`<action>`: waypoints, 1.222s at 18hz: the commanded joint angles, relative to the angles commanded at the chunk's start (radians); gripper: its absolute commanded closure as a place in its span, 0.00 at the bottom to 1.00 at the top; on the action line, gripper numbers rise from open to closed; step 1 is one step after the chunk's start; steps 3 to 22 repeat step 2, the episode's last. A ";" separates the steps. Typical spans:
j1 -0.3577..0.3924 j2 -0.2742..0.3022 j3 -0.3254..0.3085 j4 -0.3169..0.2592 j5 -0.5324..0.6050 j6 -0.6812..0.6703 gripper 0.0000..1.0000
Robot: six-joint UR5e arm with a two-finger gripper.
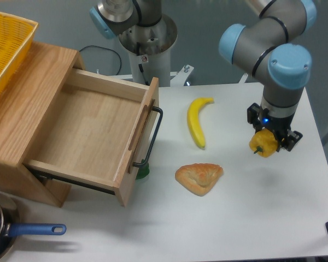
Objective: Pick up the yellow pepper
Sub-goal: 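Lift the grasped yellow pepper up off the table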
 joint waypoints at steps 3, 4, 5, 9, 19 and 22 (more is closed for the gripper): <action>0.000 -0.002 0.003 0.000 0.000 0.000 0.77; 0.000 -0.002 0.003 0.000 0.000 0.000 0.77; 0.000 -0.002 0.003 0.000 0.000 0.000 0.77; 0.000 -0.002 0.003 0.000 0.000 0.000 0.77; 0.000 -0.002 0.003 0.000 0.000 0.000 0.77; 0.000 -0.002 0.003 0.000 0.000 0.000 0.77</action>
